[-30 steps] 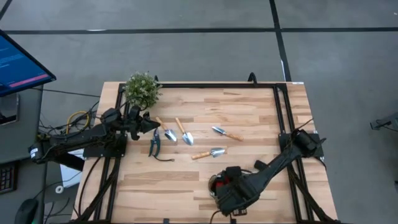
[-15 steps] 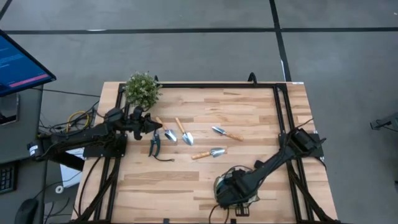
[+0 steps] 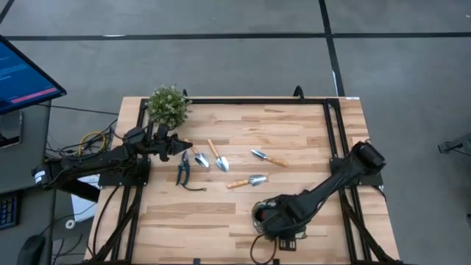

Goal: Pick & Place Garden tools in Gardening bag
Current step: Put the red glove into the gardening bag, then put the brown trowel into the gardening bag

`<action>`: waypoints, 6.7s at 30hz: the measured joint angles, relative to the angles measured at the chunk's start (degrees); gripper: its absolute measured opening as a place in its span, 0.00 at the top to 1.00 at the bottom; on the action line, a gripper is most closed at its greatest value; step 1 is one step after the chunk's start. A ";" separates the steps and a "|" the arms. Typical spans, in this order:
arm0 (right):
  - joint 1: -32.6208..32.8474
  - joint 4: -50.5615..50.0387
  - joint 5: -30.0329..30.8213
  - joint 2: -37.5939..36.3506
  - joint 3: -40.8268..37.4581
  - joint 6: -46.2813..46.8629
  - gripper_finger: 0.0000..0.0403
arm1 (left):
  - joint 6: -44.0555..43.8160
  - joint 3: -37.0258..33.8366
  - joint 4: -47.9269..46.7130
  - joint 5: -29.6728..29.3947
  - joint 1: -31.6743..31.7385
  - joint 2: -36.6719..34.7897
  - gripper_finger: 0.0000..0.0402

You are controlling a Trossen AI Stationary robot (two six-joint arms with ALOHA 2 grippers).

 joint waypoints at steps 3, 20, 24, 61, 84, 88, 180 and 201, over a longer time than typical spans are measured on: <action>0.11 -0.01 -0.02 -3.23 0.00 1.21 0.50 | 0.00 0.02 0.48 -0.01 0.02 0.00 0.96; 3.02 -1.13 2.85 -0.56 0.19 -0.83 0.78 | -0.22 0.02 1.10 0.03 0.02 0.00 0.96; 3.45 -3.96 1.31 -1.60 2.23 -0.78 0.94 | -0.24 0.02 2.05 0.04 0.02 0.00 0.96; 1.48 -10.89 12.25 3.89 10.56 2.07 1.00 | -1.73 0.02 10.53 0.12 0.02 0.00 0.96; 0.37 -3.65 8.53 7.05 6.97 -2.74 1.00 | -9.10 0.00 30.00 0.11 0.01 0.00 0.96; 0.23 -3.86 8.55 2.96 6.97 -2.39 1.00 | -11.08 -0.01 40.99 0.11 0.02 -0.02 0.96; -35.39 24.07 23.17 -13.41 -12.09 -12.97 1.00 | -20.11 0.67 52.89 -0.37 0.00 -2.25 0.96; -12.79 55.57 26.86 -28.96 -11.99 -13.41 1.00 | -20.11 0.67 52.89 -0.39 0.02 -2.25 0.96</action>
